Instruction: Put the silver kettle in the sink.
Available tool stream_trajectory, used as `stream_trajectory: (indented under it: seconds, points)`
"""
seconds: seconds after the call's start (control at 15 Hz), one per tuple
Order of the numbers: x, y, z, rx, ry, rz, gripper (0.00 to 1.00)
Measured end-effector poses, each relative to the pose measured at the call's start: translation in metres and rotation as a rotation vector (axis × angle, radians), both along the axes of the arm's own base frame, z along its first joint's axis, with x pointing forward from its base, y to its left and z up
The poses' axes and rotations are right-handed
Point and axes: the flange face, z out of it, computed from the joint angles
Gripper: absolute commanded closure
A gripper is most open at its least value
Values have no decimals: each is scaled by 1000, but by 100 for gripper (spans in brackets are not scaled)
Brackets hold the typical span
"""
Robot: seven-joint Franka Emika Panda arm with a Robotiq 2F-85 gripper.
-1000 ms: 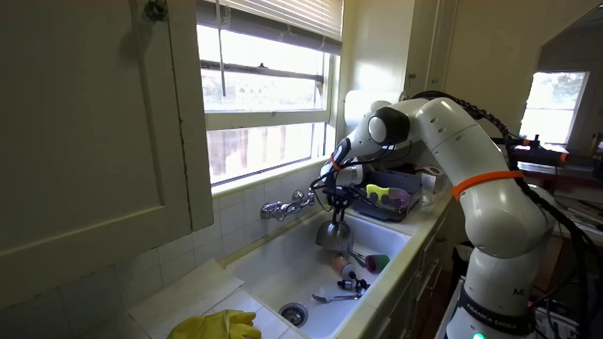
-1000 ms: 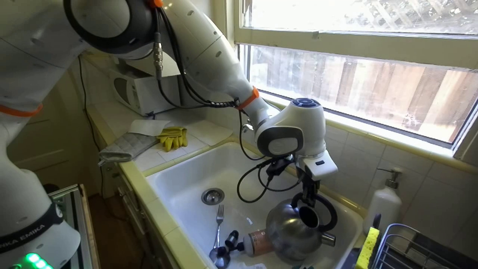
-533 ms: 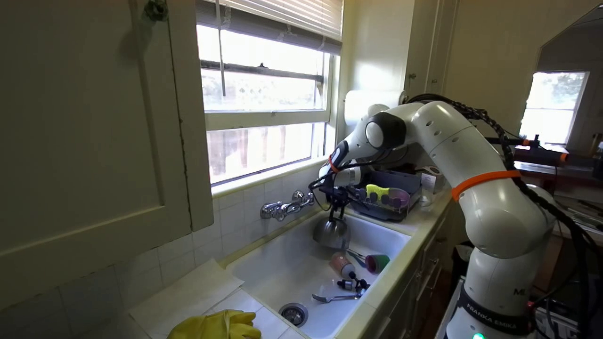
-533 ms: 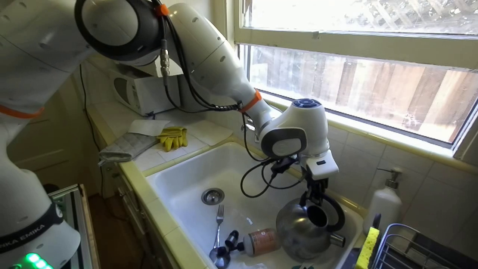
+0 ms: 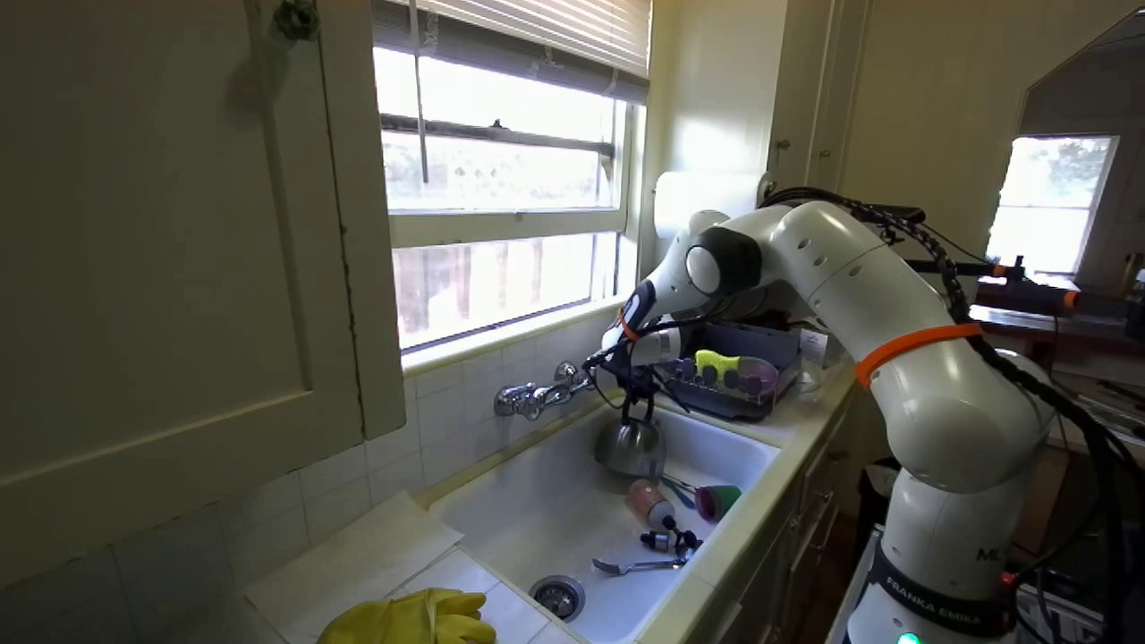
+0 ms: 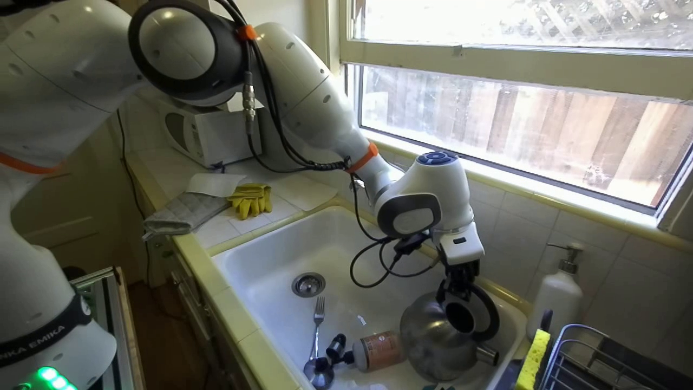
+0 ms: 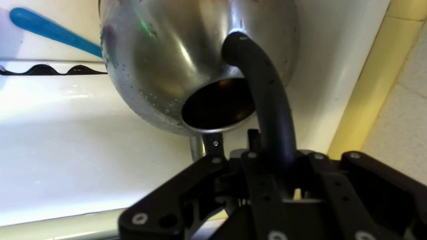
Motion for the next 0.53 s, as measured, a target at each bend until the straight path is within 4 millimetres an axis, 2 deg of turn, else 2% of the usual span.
stream_trajectory:
  seconds: [0.53]
  points:
    - [4, 12, -3, -13, 23, 73, 98]
